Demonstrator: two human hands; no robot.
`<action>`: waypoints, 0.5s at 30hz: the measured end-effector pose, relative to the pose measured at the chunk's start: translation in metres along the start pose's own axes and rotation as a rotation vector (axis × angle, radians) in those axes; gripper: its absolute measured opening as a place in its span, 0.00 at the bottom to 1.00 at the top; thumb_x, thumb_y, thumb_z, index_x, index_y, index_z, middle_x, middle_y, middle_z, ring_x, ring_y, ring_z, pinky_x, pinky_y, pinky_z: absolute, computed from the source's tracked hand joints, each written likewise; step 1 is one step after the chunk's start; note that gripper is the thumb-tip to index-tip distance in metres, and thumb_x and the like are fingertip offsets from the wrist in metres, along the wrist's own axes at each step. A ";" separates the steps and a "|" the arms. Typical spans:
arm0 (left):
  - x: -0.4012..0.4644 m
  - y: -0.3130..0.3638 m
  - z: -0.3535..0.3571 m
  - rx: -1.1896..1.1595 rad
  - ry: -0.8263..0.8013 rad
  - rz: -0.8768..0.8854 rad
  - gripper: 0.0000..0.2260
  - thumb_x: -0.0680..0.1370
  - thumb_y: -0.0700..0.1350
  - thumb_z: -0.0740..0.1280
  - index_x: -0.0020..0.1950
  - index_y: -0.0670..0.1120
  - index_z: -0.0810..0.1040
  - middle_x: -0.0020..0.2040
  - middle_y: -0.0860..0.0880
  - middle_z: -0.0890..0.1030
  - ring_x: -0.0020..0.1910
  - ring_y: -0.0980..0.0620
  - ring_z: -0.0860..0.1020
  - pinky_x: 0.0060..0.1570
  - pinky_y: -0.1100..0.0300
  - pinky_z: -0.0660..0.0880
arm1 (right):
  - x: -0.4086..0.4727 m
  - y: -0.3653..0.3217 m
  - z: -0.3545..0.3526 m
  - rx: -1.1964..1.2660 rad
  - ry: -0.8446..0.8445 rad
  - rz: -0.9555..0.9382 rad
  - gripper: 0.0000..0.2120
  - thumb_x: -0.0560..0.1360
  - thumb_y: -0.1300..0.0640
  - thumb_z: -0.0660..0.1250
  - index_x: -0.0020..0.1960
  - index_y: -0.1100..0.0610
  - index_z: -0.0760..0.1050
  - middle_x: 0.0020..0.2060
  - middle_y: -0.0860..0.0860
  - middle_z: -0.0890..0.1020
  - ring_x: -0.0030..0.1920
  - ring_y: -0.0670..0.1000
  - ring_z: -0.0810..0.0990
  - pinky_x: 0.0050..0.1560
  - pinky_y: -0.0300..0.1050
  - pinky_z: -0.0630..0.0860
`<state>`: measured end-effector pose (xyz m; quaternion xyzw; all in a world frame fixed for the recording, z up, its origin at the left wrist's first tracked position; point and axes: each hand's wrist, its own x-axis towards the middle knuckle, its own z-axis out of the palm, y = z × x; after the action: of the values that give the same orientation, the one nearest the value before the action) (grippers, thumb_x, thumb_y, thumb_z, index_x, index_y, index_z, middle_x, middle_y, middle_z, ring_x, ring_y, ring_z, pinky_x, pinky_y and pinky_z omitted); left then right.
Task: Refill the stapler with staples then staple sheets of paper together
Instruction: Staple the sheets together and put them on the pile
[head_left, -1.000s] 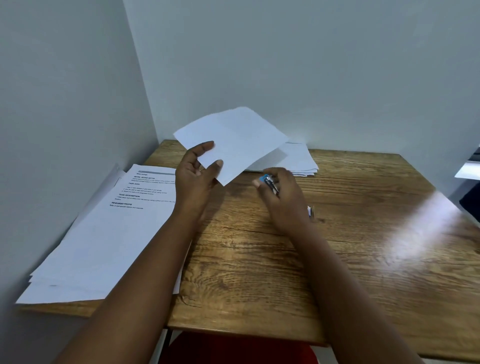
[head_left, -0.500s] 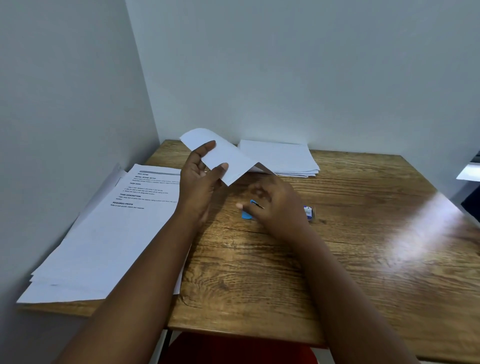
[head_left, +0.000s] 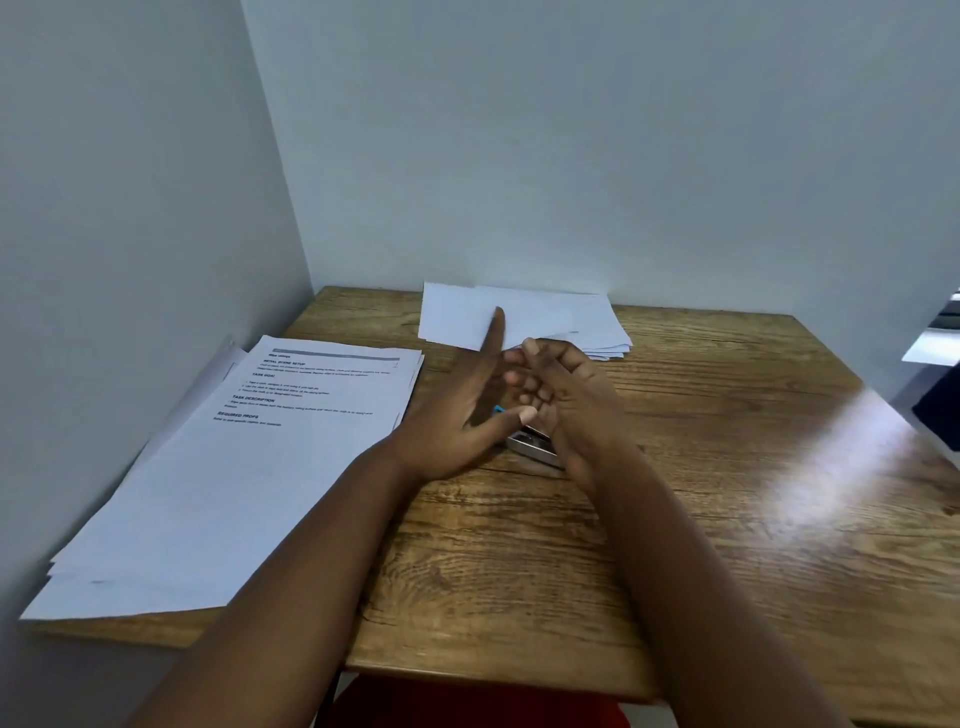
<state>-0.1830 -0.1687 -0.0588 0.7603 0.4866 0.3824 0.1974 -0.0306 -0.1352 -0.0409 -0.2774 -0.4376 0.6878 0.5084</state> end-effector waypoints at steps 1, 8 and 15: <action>0.000 0.000 0.000 -0.010 -0.018 -0.002 0.41 0.79 0.56 0.65 0.82 0.56 0.39 0.80 0.52 0.62 0.78 0.61 0.59 0.73 0.63 0.60 | 0.000 -0.001 0.000 0.032 0.026 0.004 0.11 0.69 0.53 0.74 0.47 0.57 0.78 0.43 0.54 0.85 0.41 0.49 0.82 0.37 0.41 0.77; 0.000 0.006 0.009 -0.090 -0.004 0.065 0.38 0.81 0.59 0.62 0.80 0.62 0.37 0.69 0.65 0.74 0.65 0.70 0.72 0.61 0.76 0.67 | 0.003 -0.001 -0.006 0.108 0.158 0.006 0.07 0.75 0.65 0.70 0.52 0.58 0.77 0.38 0.52 0.85 0.40 0.49 0.85 0.34 0.39 0.79; 0.013 0.009 -0.002 -0.829 0.591 -0.043 0.33 0.85 0.49 0.60 0.79 0.66 0.40 0.52 0.42 0.80 0.49 0.48 0.82 0.48 0.53 0.81 | 0.009 -0.004 -0.010 0.117 0.313 0.034 0.05 0.77 0.68 0.58 0.48 0.59 0.70 0.38 0.55 0.79 0.34 0.50 0.81 0.34 0.41 0.75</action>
<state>-0.1760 -0.1609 -0.0465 0.4671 0.3448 0.7379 0.3443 -0.0238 -0.1232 -0.0414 -0.3587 -0.3075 0.6690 0.5738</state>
